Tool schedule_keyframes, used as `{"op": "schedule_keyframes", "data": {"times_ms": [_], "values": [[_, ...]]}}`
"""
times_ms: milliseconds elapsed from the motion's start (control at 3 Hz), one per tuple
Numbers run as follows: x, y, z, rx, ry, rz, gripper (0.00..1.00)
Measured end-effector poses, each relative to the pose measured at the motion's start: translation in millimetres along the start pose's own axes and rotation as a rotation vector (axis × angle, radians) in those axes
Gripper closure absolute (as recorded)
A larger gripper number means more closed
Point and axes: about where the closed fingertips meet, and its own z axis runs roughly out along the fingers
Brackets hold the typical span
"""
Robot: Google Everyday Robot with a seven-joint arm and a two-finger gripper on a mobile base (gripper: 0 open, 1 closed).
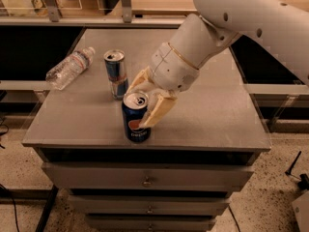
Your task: Pick pepsi can
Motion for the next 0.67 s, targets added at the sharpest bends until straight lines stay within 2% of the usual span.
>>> {"op": "schedule_keyframes", "data": {"times_ms": [333,667], "values": [[-1.5,-0.5,1.0,0.0,0.001,-0.003,0.97],[-2.3,-0.7,1.5,0.0,0.001,-0.004,1.0]]}}
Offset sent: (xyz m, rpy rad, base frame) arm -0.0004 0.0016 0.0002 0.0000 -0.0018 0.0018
